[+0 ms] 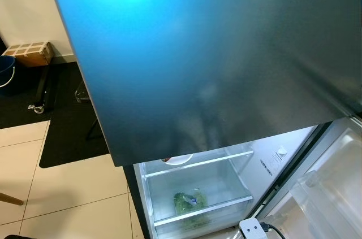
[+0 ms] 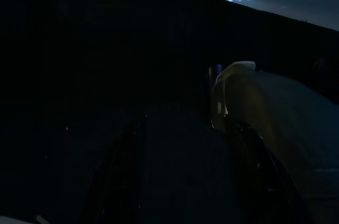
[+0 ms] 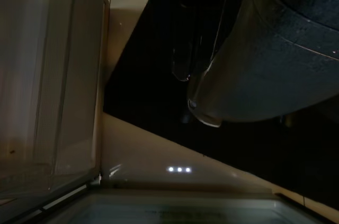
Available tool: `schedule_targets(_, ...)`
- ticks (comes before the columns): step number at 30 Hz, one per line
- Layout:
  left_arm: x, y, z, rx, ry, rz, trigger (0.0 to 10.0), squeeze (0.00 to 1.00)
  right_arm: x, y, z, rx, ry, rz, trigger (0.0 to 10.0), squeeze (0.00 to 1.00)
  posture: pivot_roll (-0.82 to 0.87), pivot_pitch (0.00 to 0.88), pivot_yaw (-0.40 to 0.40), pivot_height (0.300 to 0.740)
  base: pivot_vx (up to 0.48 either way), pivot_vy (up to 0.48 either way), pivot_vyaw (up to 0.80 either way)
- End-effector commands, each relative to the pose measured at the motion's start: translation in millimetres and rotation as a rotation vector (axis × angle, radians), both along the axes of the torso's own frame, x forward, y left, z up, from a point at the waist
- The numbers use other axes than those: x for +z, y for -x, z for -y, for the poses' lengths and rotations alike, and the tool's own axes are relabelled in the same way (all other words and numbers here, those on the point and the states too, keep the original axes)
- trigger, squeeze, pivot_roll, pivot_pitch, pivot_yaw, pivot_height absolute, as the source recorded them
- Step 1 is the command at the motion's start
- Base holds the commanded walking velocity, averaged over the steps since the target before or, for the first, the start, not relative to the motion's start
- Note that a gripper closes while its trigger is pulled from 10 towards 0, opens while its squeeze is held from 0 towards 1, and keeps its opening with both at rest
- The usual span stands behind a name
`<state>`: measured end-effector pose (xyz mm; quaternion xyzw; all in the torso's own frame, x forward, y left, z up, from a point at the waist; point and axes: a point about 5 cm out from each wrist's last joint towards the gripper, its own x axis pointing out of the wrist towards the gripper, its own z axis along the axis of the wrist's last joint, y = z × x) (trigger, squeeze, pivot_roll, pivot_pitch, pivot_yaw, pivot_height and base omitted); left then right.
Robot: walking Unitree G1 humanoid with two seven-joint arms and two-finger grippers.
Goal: Restocking fridge
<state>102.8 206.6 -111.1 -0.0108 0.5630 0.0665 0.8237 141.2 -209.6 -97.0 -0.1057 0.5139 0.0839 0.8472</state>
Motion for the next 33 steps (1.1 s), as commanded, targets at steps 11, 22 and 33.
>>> schedule_targets(11,0.8,-1.2,-3.8,-0.113,-0.025,-0.030,10.0,0.00,-0.6,-1.0,-3.1,0.037,0.019,-0.015,10.0,0.00,-0.04,0.000,0.008,0.740,0.000,0.000,0.00)
schedule_targets(22,1.8,-7.7,0.9,-0.173,-0.028,-0.022,10.0,0.00,0.5,-3.2,-0.7,0.062,0.039,-0.017,10.0,0.00,-0.05,0.000,0.012,0.740,0.000,0.000,0.00)
schedule_targets(33,4.4,-16.0,-0.9,-0.184,-0.041,-0.007,10.0,0.00,4.7,-17.5,-7.7,0.086,0.043,0.017,10.0,0.00,-0.06,0.003,0.012,0.740,0.000,0.000,0.00)
